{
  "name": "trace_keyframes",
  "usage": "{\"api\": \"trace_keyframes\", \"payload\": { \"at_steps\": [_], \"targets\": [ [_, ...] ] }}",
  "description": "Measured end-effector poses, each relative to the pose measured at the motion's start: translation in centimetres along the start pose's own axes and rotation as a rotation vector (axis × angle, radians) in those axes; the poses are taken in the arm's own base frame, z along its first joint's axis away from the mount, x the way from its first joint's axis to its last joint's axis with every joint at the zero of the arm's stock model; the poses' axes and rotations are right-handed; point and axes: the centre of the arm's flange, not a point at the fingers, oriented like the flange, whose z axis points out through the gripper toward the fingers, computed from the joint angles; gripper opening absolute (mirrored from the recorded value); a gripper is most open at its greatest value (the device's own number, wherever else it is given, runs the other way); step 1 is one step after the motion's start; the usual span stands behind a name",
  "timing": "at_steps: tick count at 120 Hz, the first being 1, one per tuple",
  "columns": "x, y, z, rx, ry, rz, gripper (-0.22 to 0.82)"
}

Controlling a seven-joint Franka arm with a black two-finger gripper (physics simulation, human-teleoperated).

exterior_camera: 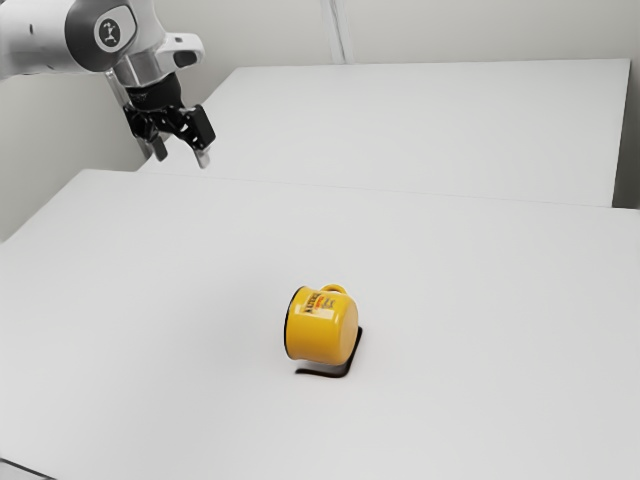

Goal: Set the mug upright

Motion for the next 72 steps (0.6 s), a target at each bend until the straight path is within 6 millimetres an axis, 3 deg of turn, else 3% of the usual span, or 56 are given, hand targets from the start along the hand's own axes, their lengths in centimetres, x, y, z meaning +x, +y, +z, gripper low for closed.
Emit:
{"api": "trace_keyframes", "payload": {
  "at_steps": [39, 61, 72],
  "targets": [
    [0.1, -0.3, 0.3, -0.003, 0.005, 0.008, 0.6],
    [-0.5, 1.2, 2.8, -0.211, -0.05, -0.012, 0.6],
    [-1.1, 2.0, 5.7, -0.347, -0.104, -0.022, 0.6]
  ]
}}
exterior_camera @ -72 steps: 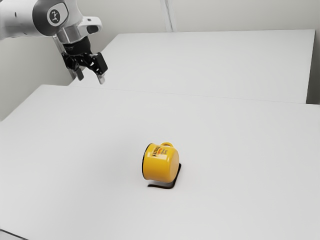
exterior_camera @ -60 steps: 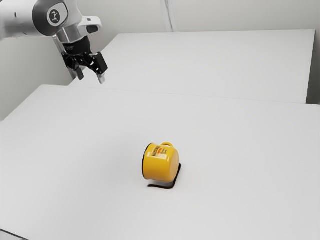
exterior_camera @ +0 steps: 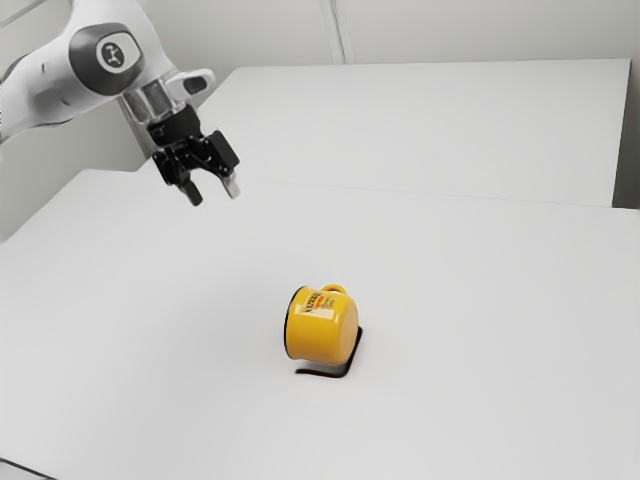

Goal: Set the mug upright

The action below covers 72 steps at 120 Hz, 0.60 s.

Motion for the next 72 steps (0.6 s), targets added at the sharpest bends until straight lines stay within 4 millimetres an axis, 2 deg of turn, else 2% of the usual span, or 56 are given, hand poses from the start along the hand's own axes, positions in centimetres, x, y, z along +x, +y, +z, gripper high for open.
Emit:
{"api": "trace_keyframes", "payload": {
  "at_steps": [14, 26, 42, 52, 72],
  "targets": [
    [-0.9, -0.2, 2.7, -0.13, -0.036, -0.004, 0.6],
    [-1.8, -1.0, 6.5, -0.228, -0.076, -0.017, 0.6],
    [-3.1, -2.7, 10.4, -0.327, -0.093, -0.044, 0.6],
    [-3.0, -4.1, 12.0, -0.377, -0.077, -0.067, 0.6],
    [-1.9, -7.2, 16.6, -0.5, -0.026, -0.132, 0.6]
  ]
}}
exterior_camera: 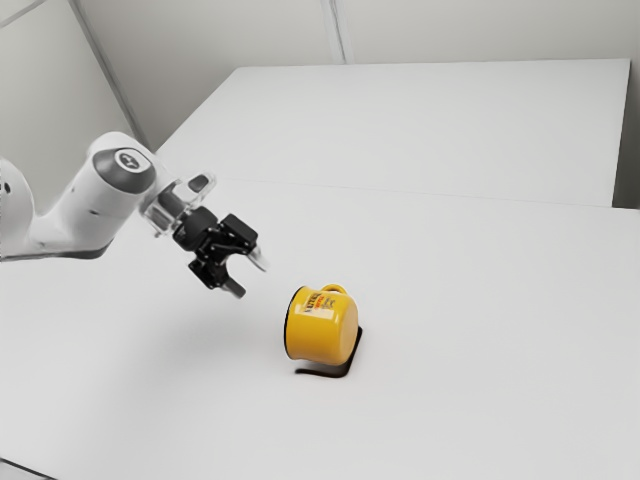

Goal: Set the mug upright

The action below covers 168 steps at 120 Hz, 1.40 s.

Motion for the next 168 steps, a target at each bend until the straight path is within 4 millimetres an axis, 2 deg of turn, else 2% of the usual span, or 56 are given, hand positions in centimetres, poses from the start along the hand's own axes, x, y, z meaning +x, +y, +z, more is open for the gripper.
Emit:
{"api": "trace_keyframes", "payload": {
  "at_steps": [10, 22, 44, 77, 107, 125, 135, 150, 168],
  "targets": [
    [0.7, -0.8, 1.8, -0.057, 0.014, 0.002, 0.6],
    [1.0, -0.1, 4.5, -0.101, 0.007, 0.037, 0.6],
    [1.4, -0.6, 4.7, -0.129, 0.043, 0.085, 0.6],
    [2.6, -2.5, 9.0, -0.205, 0.025, 0.077, 0.6],
    [2.2, -1.9, 10.2, -0.344, 0.061, 0.094, 0.6],
    [2.1, -1.7, 10.0, -0.38, 0.07, 0.125, 0.21],
    [2.0, -1.6, 10.0, -0.387, 0.07, 0.146, 0.06],
    [1.9, -1.2, 9.7, -0.39, 0.067, 0.181, -0.07],
    [1.5, 0.3, 8.6, -0.392, 0.078, 0.238, -0.13]
  ]
}}
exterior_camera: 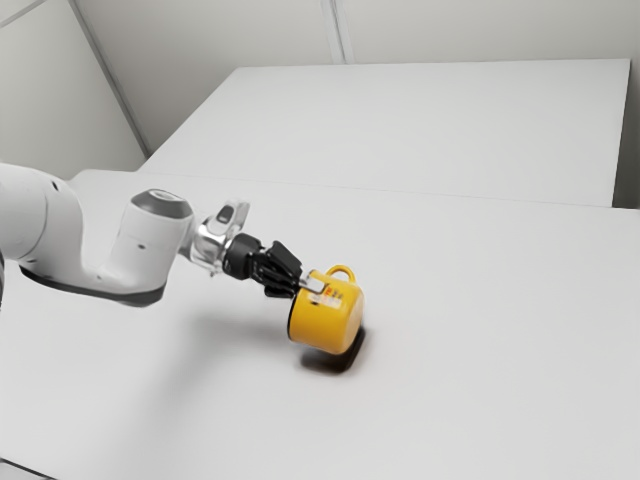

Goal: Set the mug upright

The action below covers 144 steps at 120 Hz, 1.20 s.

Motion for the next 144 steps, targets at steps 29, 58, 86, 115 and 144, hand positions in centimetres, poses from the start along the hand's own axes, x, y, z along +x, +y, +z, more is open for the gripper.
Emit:
{"api": "trace_keyframes", "payload": {
  "at_steps": [29, 58, 86, 115, 144],
  "targets": [
    [0.2, 3.6, -2.4, 0.094, -0.029, 0.126, -0.17],
    [1.5, 5.9, -7.2, 0.485, -0.166, 0.269, -0.18],
    [1.9, 5.4, -10.2, 0.859, -0.278, 0.325, -0.18],
    [2.9, 4.9, -11.5, 1.073, -0.275, 0.365, -0.18],
    [1.5, 1.9, -9.4, 1.145, -0.259, 0.365, -0.18]
  ]
}}
